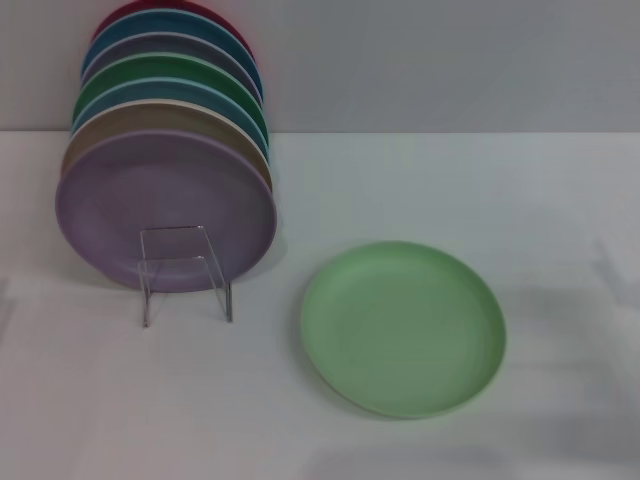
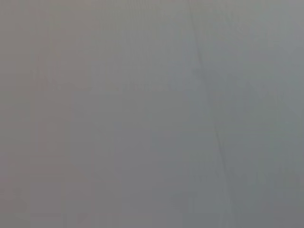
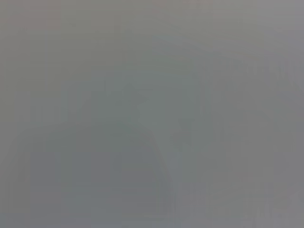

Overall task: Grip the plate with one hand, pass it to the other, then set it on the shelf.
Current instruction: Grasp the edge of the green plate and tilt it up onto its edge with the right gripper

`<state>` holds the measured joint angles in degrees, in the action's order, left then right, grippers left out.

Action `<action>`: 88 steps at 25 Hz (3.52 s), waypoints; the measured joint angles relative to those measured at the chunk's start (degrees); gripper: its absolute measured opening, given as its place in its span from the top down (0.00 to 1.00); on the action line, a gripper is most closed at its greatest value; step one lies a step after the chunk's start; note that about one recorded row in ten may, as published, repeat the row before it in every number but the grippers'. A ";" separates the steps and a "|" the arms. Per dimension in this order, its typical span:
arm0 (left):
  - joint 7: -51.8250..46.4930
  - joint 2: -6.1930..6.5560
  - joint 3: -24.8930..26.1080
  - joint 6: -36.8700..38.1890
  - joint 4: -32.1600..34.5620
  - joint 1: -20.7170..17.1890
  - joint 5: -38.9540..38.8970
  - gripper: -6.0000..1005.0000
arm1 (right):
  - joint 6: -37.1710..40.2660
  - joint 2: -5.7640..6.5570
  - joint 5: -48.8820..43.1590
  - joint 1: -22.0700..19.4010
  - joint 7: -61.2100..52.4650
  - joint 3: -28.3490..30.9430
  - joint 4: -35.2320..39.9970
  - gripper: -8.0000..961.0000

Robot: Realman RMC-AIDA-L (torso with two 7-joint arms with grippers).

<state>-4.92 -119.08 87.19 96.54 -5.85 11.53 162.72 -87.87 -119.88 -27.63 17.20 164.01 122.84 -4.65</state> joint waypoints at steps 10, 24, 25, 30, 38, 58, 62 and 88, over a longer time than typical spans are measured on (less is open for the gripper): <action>-0.09 0.03 -0.62 -0.32 0.00 0.64 -0.16 0.16 | -3.75 0.00 -0.47 0.05 -3.13 -0.62 0.39 0.13; -0.15 0.00 -0.61 -2.75 -0.03 1.82 -0.32 0.16 | 46.17 1.46 -30.28 -1.91 -54.71 -21.73 -55.94 0.14; -0.15 0.00 -0.61 -2.75 -0.03 1.82 -0.32 0.16 | 46.17 1.46 -30.28 -1.91 -54.71 -21.73 -55.94 0.14; -0.18 0.00 -0.52 -3.37 -0.04 2.15 -0.35 0.16 | 52.51 2.23 -70.45 -2.66 -98.59 -20.83 -76.49 0.14; -0.18 0.00 -0.30 -4.08 -0.11 2.94 -0.39 0.16 | 17.22 3.10 -104.07 7.47 -145.53 -6.75 -82.58 0.14; -0.18 0.18 -0.32 -4.90 -0.12 3.19 -0.47 0.16 | -0.75 5.63 -118.82 22.36 -144.44 -7.39 -60.44 0.14; -0.18 0.18 -0.59 -4.76 -0.12 3.32 -0.24 0.16 | 0.10 5.46 -119.10 22.84 -144.40 -8.90 -58.49 0.14; -0.23 0.00 -2.15 -4.39 -0.12 3.29 -0.03 0.16 | 6.94 4.65 -119.54 24.12 -143.40 -13.73 -49.13 0.15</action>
<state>-5.15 -119.08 85.04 92.15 -5.97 14.81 162.68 -80.93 -115.23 -147.16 41.32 20.60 109.11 -53.78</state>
